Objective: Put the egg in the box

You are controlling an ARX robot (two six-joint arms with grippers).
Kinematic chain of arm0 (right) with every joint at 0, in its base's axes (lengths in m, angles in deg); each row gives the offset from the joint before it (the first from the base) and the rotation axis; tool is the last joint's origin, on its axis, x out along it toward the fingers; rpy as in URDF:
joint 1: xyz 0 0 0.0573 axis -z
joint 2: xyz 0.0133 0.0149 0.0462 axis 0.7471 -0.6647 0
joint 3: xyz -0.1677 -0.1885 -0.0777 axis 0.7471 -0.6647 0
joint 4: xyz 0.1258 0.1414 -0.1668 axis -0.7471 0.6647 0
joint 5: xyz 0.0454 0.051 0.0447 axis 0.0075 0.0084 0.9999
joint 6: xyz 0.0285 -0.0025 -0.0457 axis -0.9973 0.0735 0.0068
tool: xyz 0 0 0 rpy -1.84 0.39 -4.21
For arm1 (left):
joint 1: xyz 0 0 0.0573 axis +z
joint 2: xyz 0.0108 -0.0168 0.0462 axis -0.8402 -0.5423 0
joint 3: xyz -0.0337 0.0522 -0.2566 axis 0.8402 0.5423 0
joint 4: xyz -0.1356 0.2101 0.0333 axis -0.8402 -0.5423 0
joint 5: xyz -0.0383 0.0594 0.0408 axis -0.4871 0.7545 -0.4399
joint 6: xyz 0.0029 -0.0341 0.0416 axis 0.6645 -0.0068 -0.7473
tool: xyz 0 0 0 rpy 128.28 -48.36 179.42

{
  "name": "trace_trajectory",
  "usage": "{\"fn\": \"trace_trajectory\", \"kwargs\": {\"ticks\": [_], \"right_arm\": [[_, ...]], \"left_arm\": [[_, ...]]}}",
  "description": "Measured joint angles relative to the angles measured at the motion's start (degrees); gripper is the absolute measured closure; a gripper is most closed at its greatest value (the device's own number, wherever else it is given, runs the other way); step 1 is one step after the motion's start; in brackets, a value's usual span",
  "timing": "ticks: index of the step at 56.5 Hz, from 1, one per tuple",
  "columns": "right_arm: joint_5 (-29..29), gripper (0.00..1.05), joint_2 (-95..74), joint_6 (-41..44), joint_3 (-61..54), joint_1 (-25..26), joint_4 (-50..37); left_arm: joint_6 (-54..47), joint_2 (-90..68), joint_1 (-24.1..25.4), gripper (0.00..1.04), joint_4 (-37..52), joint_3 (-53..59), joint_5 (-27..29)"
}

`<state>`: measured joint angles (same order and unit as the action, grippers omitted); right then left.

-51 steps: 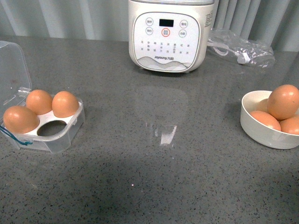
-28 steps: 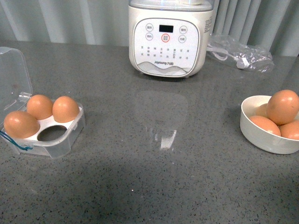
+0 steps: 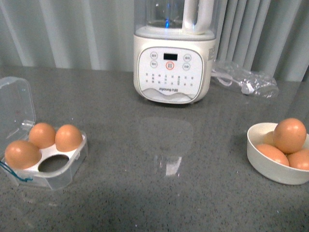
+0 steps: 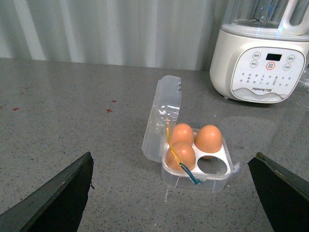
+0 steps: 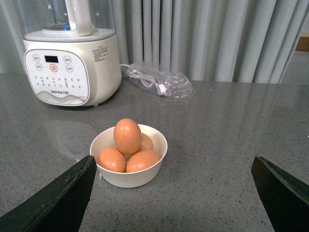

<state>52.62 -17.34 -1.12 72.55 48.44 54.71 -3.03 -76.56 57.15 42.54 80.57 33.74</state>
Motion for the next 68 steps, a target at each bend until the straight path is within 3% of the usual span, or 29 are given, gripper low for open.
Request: {"fn": "trace_trajectory", "kwargs": {"ticks": [63, 68], "right_arm": [[0.00, 0.07, 0.00, 0.00, 0.00, 0.00, 0.00], [-3.98, 0.07, -2.86, 2.10, 0.07, -0.24, -2.58]], "left_arm": [[0.00, 0.00, 0.00, 0.07, 0.00, 0.00, 0.00], [0.00, 0.00, 0.00, 0.07, 0.00, 0.00, 0.00]]}}
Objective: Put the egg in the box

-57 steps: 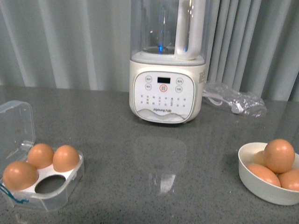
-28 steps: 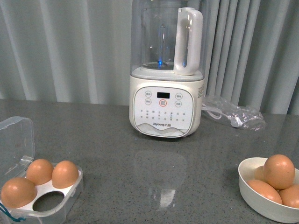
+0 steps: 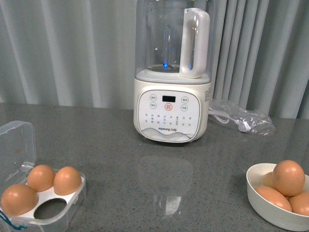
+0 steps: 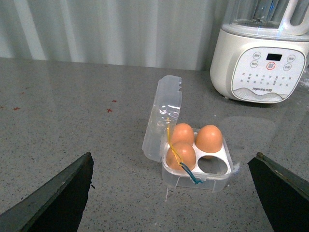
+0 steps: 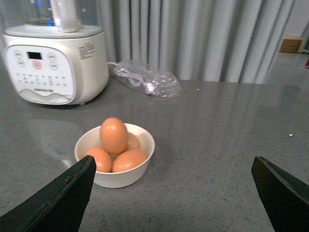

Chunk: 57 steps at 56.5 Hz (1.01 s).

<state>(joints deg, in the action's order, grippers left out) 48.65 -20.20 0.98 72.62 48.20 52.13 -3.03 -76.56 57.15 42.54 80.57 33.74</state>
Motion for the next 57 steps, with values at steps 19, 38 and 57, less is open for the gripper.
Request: {"fn": "trace_trajectory", "kwargs": {"ticks": [19, 38, 57], "right_arm": [[11.06, 0.07, -32.87, 0.26, 10.08, 10.21, -28.55], [15.21, 0.07, -65.05, -5.35, 34.73, 6.19, -19.32], [15.65, 0.07, -73.70, -1.40, 38.58, 0.81, -11.91]], "left_arm": [[0.00, 0.00, 0.00, 0.07, 0.00, 0.00, -0.02], [0.00, 0.00, 0.00, 0.07, 0.00, 0.00, -0.02], [0.00, 0.00, 0.00, 0.07, 0.00, 0.00, -0.02]]}}
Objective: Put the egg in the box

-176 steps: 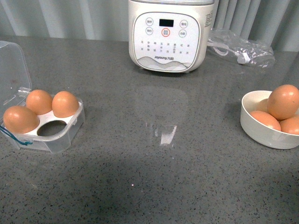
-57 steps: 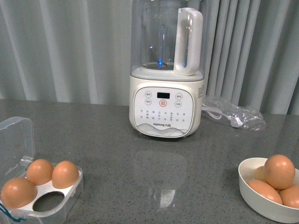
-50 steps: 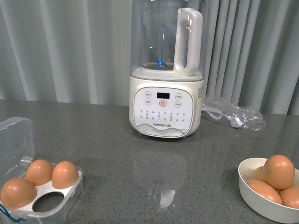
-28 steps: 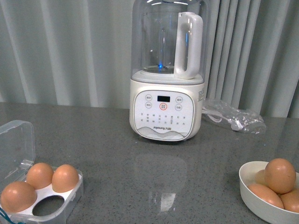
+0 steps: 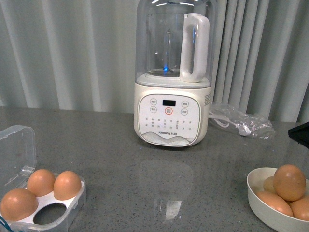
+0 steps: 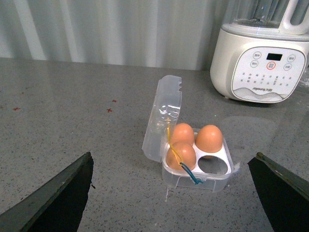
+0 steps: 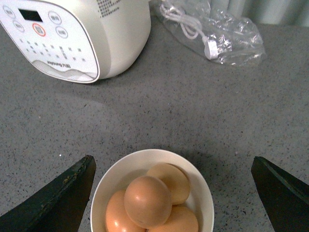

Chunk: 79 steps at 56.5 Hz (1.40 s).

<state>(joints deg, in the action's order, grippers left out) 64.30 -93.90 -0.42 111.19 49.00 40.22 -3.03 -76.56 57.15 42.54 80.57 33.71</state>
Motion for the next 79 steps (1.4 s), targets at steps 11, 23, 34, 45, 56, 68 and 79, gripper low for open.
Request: {"fn": "trace_trajectory", "kwargs": {"ticks": [11, 23, 34, 45, 56, 68, 79], "right_arm": [[1.62, 0.07, -4.02, 0.20, -0.22, -0.04, -0.72], [2.99, 0.07, -7.85, -0.28, -0.20, -0.11, -1.31], [3.23, 0.07, -10.12, -0.72, -0.22, -0.81, -2.08], [3.85, 0.07, -11.23, -0.96, -0.22, -1.07, -3.06], [4.63, 0.07, -12.92, -1.16, -0.68, -0.85, -3.98], [4.83, 0.25, -12.92, -1.16, -0.83, -0.83, -4.39], [5.16, 0.55, -12.94, -1.20, -0.85, -0.70, -4.87]], "left_arm": [[0.00, 0.00, 0.00, 0.07, 0.00, 0.00, 0.00], [0.00, 0.00, 0.00, 0.07, 0.00, 0.00, 0.02], [0.00, 0.00, 0.00, 0.07, 0.00, 0.00, 0.00], [0.00, 0.00, 0.00, 0.07, 0.00, 0.00, 0.00], [0.00, 0.00, 0.00, 0.07, 0.00, 0.00, 0.00], [0.00, 0.00, 0.00, 0.07, 0.00, 0.00, 0.00], [0.00, 0.00, 0.00, 0.07, 0.00, 0.00, 0.00]]}}
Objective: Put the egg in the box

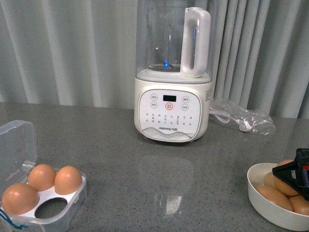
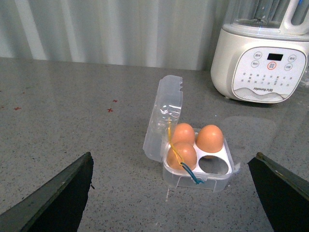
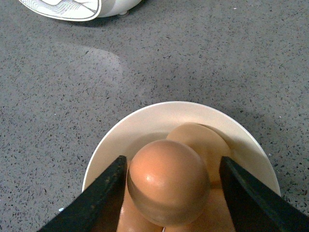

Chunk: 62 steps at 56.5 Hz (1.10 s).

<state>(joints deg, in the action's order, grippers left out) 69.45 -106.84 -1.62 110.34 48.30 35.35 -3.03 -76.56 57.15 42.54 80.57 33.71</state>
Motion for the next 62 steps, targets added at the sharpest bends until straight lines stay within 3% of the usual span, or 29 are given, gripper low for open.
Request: {"fn": "trace_trajectory", "kwargs": {"ticks": [6, 43, 62], "right_arm": [[0.31, 0.63, 0.00, 0.00, 0.00, 0.09, -0.02], [2.25, 0.64, 4.81, -0.04, 3.04, 0.44, 1.55], [7.80, 0.64, 0.42, -0.35, 17.09, -8.79, 4.28]], "left_arm": [[0.00, 0.00, 0.00, 0.07, 0.00, 0.00, 0.00], [0.00, 0.00, 0.00, 0.07, 0.00, 0.00, 0.00], [0.00, 0.00, 0.00, 0.07, 0.00, 0.00, 0.00]]}}
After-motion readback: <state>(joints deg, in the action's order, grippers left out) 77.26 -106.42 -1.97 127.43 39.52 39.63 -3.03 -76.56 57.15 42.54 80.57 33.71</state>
